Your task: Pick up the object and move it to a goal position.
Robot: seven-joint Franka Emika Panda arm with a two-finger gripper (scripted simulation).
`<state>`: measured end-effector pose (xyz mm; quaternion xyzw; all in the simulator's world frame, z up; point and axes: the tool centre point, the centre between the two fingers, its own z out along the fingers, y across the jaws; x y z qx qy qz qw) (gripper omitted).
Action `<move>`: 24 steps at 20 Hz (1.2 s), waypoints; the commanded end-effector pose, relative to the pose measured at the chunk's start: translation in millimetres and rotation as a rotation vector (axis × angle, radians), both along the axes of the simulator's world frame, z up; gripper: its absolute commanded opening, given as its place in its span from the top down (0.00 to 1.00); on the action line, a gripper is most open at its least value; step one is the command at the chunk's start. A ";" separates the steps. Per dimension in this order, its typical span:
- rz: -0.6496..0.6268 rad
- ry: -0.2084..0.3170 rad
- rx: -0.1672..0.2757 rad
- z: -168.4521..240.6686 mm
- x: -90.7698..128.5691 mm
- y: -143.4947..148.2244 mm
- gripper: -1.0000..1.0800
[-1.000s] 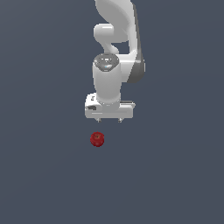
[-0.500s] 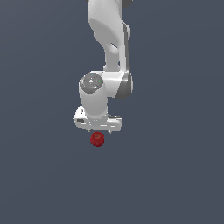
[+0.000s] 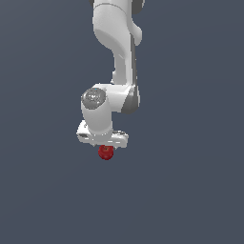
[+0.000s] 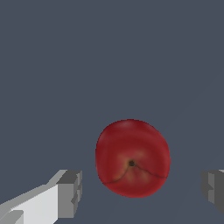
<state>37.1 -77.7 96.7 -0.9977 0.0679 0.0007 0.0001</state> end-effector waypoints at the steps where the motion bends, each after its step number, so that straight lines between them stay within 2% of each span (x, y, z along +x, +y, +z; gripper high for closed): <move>1: 0.000 0.000 0.000 -1.3 0.2 0.2 0.04; 11: -0.001 -0.001 0.000 -45.1 -0.4 -0.2 0.04; 16: -0.001 -0.001 0.000 -50.7 1.0 -0.3 0.04; 17: -0.001 -0.001 0.000 -50.7 1.0 -0.3 1.00; 24: -0.001 -0.001 0.000 -50.7 1.0 -0.3 1.00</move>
